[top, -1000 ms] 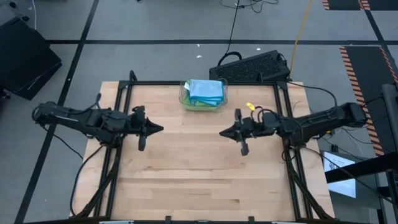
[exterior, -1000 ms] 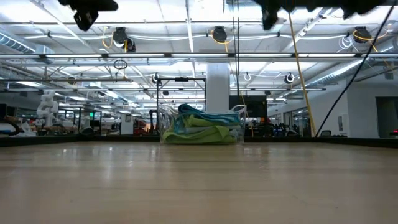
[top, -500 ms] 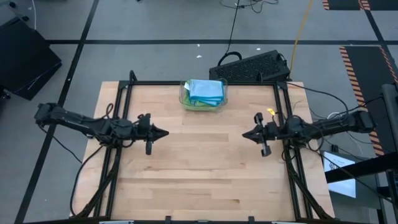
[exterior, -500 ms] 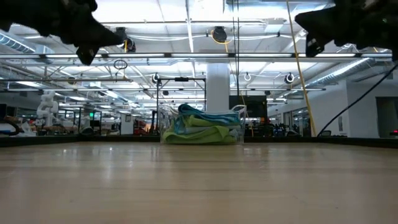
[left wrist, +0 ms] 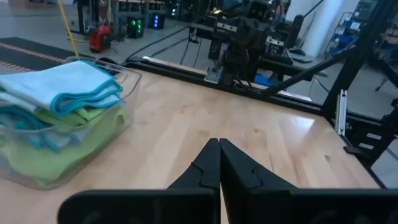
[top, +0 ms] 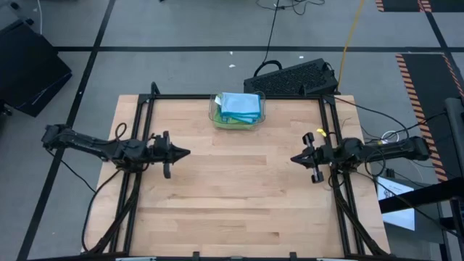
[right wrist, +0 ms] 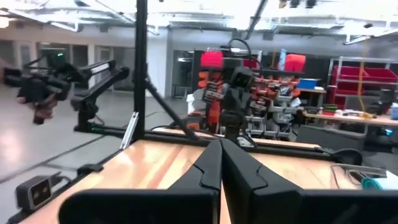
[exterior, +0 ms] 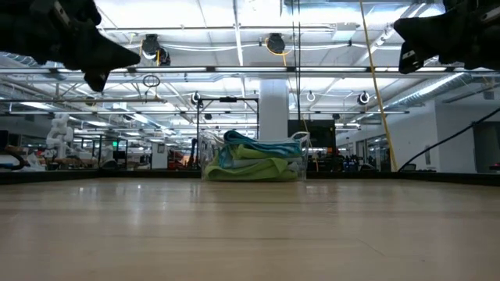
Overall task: Fold microfiber towels
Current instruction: Return to Home Position
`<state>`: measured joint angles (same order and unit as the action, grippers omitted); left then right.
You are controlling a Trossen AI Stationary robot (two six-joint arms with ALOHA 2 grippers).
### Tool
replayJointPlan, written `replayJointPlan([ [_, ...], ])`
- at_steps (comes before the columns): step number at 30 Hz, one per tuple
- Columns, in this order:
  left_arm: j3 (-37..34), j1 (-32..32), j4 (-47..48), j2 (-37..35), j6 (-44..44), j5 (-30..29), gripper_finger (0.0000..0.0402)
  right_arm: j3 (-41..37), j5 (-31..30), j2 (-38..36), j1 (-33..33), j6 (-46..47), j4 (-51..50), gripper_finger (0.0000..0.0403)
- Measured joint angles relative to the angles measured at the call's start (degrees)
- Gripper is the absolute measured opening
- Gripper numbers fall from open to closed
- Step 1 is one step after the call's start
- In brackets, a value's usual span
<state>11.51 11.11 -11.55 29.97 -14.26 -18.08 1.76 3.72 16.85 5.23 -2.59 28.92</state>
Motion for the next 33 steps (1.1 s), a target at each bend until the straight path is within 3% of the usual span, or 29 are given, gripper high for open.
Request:
replayJointPlan([
  [14, -7.8, 0.0, -0.2, -15.0, 2.0, -2.3, 0.0001, -0.2, 0.5, -16.8, 0.0, -5.9, -15.6, 0.0],
  [23, -9.2, 0.0, -0.4, -17.7, 3.2, -2.9, 0.0001, -0.2, -0.1, -16.8, 0.0, -7.0, -16.8, 0.0],
  [28, -9.2, 0.0, 1.9, -18.1, 4.2, -1.9, 0.0001, -0.2, -6.7, -16.7, 0.0, -7.8, -18.8, 0.0],
  [33, -9.3, 0.0, 7.4, -20.1, 4.8, -0.9, 0.0, -0.2, -5.2, -16.7, 0.0, -3.7, -20.2, 0.0],
])
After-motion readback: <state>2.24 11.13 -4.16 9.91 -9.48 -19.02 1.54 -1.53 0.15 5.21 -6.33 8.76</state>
